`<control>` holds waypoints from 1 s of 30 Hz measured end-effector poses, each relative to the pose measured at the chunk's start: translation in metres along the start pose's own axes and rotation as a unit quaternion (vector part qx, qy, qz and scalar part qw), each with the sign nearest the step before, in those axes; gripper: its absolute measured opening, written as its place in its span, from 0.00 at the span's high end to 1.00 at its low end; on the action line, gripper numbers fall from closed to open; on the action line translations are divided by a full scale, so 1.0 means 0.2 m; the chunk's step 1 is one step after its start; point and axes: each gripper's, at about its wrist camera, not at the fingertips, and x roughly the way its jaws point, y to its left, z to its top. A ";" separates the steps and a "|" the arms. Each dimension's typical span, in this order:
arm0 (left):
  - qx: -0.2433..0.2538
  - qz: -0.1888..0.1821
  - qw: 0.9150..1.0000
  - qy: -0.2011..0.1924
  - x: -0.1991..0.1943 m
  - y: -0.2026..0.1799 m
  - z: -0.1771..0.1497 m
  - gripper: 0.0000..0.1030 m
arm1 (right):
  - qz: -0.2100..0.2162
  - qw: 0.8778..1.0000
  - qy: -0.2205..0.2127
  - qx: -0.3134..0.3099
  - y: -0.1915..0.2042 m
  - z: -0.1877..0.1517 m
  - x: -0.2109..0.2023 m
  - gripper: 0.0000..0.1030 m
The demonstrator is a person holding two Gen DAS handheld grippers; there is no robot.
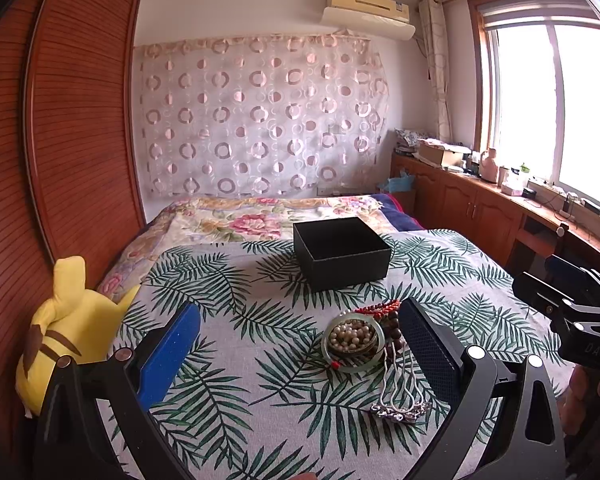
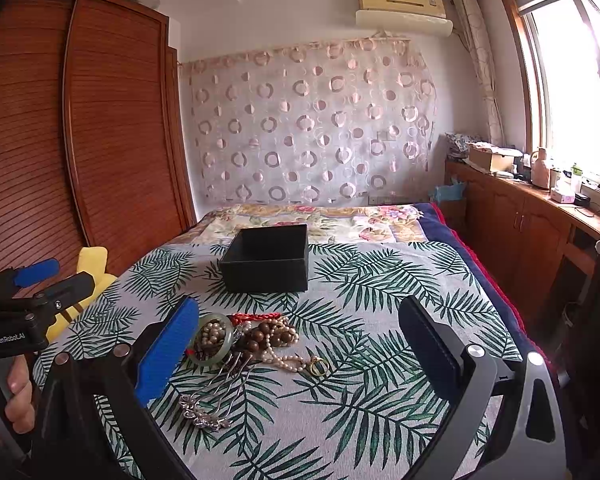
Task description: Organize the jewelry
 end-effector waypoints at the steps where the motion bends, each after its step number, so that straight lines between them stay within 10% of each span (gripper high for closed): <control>1: 0.000 0.000 1.000 0.001 0.00 0.00 0.00 0.07 | 0.001 1.000 0.000 0.000 0.00 0.00 0.00 0.02; 30: 0.001 -0.004 1.000 -0.002 -0.01 -0.03 -0.01 0.07 | 0.004 1.000 0.002 0.001 0.04 -0.01 -0.02 0.02</control>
